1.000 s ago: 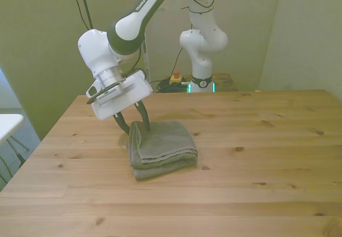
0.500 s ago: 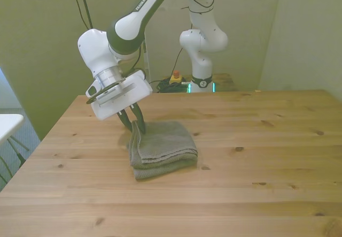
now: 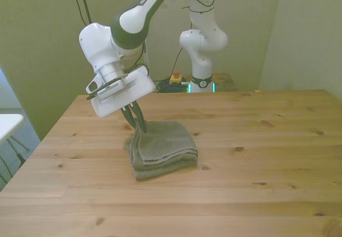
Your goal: Unfold the towel
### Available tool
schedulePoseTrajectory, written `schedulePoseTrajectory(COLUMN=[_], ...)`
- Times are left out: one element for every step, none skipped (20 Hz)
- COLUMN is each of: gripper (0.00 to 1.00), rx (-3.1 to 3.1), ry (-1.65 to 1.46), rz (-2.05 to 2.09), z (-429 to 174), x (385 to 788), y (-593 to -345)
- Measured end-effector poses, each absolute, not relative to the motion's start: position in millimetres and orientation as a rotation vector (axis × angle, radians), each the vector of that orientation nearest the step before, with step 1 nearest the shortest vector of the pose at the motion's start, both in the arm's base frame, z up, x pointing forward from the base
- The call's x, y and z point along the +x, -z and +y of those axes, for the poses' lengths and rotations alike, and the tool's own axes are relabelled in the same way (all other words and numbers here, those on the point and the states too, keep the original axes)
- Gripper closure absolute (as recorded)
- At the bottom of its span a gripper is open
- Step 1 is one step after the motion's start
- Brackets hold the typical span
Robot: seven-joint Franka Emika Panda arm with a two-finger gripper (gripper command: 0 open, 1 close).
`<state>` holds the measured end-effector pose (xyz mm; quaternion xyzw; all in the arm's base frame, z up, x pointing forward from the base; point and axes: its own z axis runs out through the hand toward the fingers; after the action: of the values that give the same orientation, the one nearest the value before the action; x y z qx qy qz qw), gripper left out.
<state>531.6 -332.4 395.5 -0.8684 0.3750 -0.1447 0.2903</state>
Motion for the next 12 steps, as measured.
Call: schedulePoseTrajectory(gripper=[1.0, 1.0, 1.0, 1.0, 1.0, 1.0, 1.0, 1.0, 1.0, 1.0, 1.0, 1.0], rx=[-2.319, -2.323, -2.328, -2.337, -2.352, -2.373, -2.401, -2.426, -2.446, -2.464, -2.478, -2.492], ry=[0.392, 0.394, 0.394, 0.392, 0.388, 0.383, 0.371, 0.353, 0.339, 0.328, 0.322, 0.323], rz=[0.985, 0.968, 0.951, 0.934, 0.916, 0.912, 0.918, 0.923, 0.918, 0.91, 0.896, 0.885], z=[-321, -308, -295, -280, -264, -247, -228, -208, -189, -171, -155, -143], x=[535, 538, 541, 542, 543, 544, 544, 544, 544, 542, 540, 538], y=[-406, -417, -425, -433, -437, -440, -442, -443, -444, -445, -447, -449])
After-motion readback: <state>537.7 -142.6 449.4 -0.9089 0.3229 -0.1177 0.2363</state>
